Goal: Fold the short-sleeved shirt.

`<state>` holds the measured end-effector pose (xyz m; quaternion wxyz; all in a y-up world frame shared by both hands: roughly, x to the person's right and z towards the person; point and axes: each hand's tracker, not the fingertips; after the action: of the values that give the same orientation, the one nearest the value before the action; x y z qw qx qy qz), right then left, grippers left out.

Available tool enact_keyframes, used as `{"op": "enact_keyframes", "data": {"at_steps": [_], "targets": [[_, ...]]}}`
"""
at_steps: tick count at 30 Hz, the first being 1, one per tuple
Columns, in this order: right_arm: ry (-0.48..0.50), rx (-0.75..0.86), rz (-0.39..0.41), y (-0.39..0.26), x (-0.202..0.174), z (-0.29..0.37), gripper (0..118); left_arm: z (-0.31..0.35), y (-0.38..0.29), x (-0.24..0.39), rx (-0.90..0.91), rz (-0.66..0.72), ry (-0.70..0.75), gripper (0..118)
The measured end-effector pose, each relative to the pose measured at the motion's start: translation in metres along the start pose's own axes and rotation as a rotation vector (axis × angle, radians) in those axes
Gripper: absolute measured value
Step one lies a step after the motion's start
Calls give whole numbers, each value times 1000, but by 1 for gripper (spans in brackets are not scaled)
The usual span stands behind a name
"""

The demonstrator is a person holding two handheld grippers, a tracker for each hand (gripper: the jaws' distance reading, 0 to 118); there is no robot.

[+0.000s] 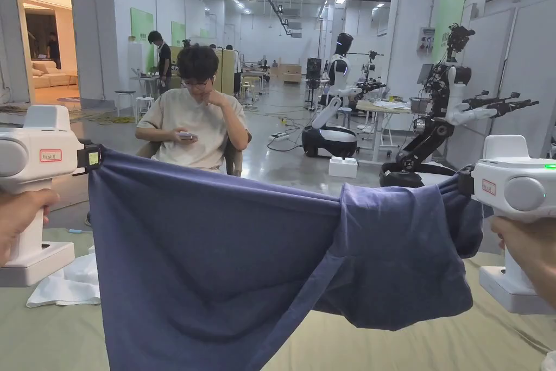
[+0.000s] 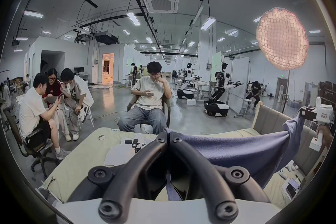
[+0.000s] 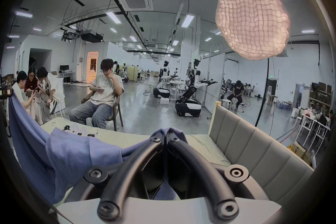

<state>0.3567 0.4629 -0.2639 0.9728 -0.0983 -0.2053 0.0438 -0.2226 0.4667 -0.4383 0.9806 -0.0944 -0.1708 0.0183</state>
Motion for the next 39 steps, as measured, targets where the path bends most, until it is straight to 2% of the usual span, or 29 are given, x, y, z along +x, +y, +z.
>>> {"op": "enact_keyframes", "data": {"at_steps": [4, 8, 12, 17, 21, 27, 34, 39], "targets": [[16, -15, 9, -4, -8, -21, 0, -20, -5, -2, -12, -9, 21, 0], [28, -39, 13, -31, -14, -34, 0, -31, -37, -4, -37, -9, 22, 0], [36, -103, 13, -82, -18, -41, 0, -34, -94, -8, -90, 11, 15, 0], [39, -236, 5, -177, -15, -47, 0, -19, -199, -13, -197, 80, 1, 0], [25, -320, 25, -252, -13, -26, 0, 13, -279, -6, -272, 88, 3, 0], [28, -406, 87, -336, -8, 26, 0, 71, -365, -12, -399, 108, -2, 0], [3, -431, 117, -365, -5, 82, 0, 140, -391, 0, -485, 111, -5, 0], [2, -473, 115, -382, -14, 100, 0, 146, -404, 10, -584, 114, -22, 0]]}}
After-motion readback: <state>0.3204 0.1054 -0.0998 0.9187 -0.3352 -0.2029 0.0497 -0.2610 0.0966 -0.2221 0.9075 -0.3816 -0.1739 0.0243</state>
